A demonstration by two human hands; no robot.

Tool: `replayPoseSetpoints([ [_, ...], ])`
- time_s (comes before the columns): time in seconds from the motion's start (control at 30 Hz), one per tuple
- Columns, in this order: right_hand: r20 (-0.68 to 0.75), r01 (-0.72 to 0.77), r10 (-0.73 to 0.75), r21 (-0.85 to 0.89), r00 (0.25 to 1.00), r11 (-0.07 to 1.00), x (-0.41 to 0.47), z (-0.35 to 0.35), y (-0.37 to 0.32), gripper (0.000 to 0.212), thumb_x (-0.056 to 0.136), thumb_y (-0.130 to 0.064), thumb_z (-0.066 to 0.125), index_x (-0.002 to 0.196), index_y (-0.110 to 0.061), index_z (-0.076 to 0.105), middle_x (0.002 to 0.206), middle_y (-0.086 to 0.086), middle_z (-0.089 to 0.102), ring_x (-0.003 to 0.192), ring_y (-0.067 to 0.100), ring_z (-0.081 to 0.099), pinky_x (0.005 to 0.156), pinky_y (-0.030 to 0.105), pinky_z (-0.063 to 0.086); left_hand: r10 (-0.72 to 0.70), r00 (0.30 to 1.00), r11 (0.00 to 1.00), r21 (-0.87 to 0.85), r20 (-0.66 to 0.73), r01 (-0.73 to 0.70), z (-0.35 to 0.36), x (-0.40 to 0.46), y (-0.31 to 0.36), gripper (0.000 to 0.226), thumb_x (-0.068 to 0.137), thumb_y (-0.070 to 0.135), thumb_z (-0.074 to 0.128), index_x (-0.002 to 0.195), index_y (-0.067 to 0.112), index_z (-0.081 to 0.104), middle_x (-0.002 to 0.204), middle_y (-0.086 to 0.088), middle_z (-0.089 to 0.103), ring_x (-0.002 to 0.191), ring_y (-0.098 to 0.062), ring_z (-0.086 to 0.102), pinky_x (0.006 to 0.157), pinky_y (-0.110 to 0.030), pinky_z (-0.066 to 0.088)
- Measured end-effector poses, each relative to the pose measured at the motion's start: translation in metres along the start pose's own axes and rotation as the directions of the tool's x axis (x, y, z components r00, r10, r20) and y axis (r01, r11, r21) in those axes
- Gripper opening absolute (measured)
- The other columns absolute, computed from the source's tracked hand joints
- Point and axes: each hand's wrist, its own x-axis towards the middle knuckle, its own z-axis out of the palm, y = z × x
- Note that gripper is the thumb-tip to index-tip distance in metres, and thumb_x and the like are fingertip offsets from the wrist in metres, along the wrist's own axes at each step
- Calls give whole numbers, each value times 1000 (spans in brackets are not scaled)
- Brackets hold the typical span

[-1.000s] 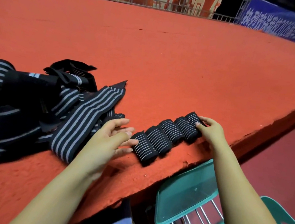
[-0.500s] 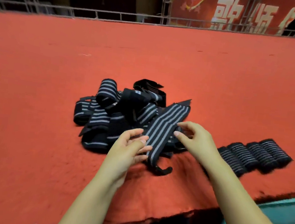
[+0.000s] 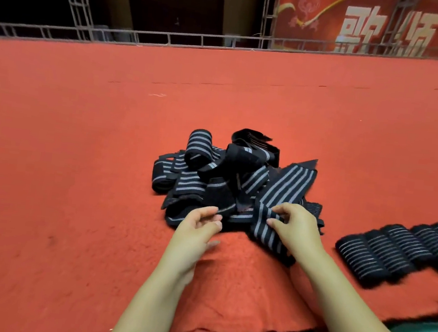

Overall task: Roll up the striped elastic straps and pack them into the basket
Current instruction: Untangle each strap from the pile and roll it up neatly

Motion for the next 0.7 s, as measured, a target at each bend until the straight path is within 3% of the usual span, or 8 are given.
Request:
replayPoseSetpoints([
  [0.17,-197,111,-77,169,977,979,-4,-30,-15,11,81,-10,74,91,-9,70,88,0,62,80,13,53,65,12,33,52,993,998,28,107,-56,18,-4,6,20,92,26,63,112,27,61,118,1,67,110,-10,64,85,-29,52],
  [0.27,-281,178,-102,256,954,950,-11,-47,-28,8,82,-9,73,90,-8,71,88,1,66,81,13,57,68,1,35,109,978,994,14,178,-113,29,-4,19,38,80,53,70,111,35,59,120,5,65,113,-5,62,89,-28,52],
  [0.37,-235,258,-184,339,954,905,-27,-54,-45,9,81,-9,73,82,-18,69,81,-5,67,75,2,57,67,5,38,119,948,990,34,295,-135,44,-4,36,58,77,63,68,124,31,56,124,6,64,118,-9,60,95,-35,51],
  [0.47,-185,368,-320,361,929,857,-48,-52,-60,16,79,-10,76,78,-24,67,79,-6,65,76,2,58,69,7,39,34,932,999,-36,360,-22,52,-3,54,68,81,69,58,126,17,58,107,1,70,100,-16,67,94,-45,53],
  [0.53,-182,374,-327,385,927,844,-58,-50,-62,20,78,-11,77,77,-29,66,78,-7,65,77,2,59,70,7,39,-27,927,998,-49,375,49,50,-4,60,59,85,60,60,117,11,62,93,-5,65,86,-20,65,84,-45,55],
  [0.63,-81,289,-286,476,955,831,-70,-43,-51,18,80,-11,75,79,-28,69,78,-5,67,74,-2,60,70,8,43,15,958,997,-81,288,9,46,-9,55,12,93,15,56,97,10,66,84,-9,66,73,-19,64,72,-36,51],
  [0.7,17,106,-160,680,987,726,-77,-40,-40,7,87,-12,66,87,-16,72,88,5,71,81,5,66,70,15,52,82,988,997,-28,134,-78,38,-13,48,29,88,-8,47,91,11,68,80,-7,68,68,-15,62,66,-29,49],
])
